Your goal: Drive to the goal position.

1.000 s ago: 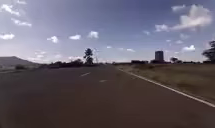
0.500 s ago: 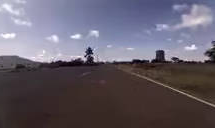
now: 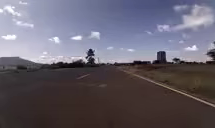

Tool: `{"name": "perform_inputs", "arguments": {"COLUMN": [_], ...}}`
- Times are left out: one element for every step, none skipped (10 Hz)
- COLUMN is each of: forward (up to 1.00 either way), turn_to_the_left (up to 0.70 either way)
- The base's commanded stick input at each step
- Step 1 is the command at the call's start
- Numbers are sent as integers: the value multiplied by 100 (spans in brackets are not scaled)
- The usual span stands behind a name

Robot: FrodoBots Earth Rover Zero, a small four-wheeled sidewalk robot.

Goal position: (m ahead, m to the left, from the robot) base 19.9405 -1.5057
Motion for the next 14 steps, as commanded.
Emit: {"name": "perform_inputs", "arguments": {"forward": [85, 85, 85, 85, 85, 85, 85, 85, 85, 85, 85, 85, 85, 85], "turn_to_the_left": [1, 1, 1, 1, 1, 1, 1, 1, 1, 1, 1, 1, 1, 1]}}
